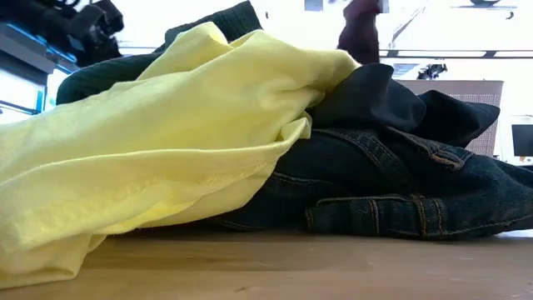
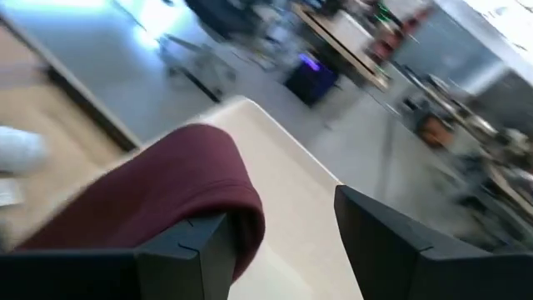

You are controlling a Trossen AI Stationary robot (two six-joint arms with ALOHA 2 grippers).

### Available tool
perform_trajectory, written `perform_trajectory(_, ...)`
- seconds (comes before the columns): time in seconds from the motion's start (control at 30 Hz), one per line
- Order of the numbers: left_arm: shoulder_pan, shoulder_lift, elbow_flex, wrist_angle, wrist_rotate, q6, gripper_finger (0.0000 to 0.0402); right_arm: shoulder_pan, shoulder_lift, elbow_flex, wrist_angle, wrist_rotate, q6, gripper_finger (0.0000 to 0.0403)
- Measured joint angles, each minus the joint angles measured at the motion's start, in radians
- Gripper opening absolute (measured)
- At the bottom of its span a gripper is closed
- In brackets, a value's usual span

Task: Sort clothes
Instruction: Put the red underwear into the white laundry bin, then put the pink underwear into the white laundry bin

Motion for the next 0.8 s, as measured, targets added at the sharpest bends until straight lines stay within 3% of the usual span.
perform_trajectory(0.23,0.0,0.121,0.046,0.029,0.001,0.0,0.0,-0.323,0.001,0.0,0.023,-0.032,-0.079,0.019)
perform_trajectory(0.33,-0.009,0.135,0.051,0.029,0.006,0.0,0.0,-0.455,0.004,0.0,0.072,-0.21,-0.196,0.0193)
perform_trajectory(0.43,-0.023,0.134,0.051,0.023,0.006,-0.009,0.0,-0.551,0.007,0.0,0.102,-0.446,-0.241,0.0206)
perform_trajectory(0.5,-0.034,0.134,0.051,0.014,0.007,-0.02,0.0,-0.594,0.01,0.0,0.103,-0.549,-0.26,0.0223)
perform_trajectory(0.67,-0.06,0.134,0.051,-0.016,0.006,-0.062,0.0,-0.663,0.013,0.0,0.105,-0.614,-0.317,0.0267)
perform_trajectory(0.8,-0.075,0.134,0.051,-0.054,0.006,-0.09,0.0,-0.701,0.013,0.0,0.11,-0.709,-0.335,0.0279)
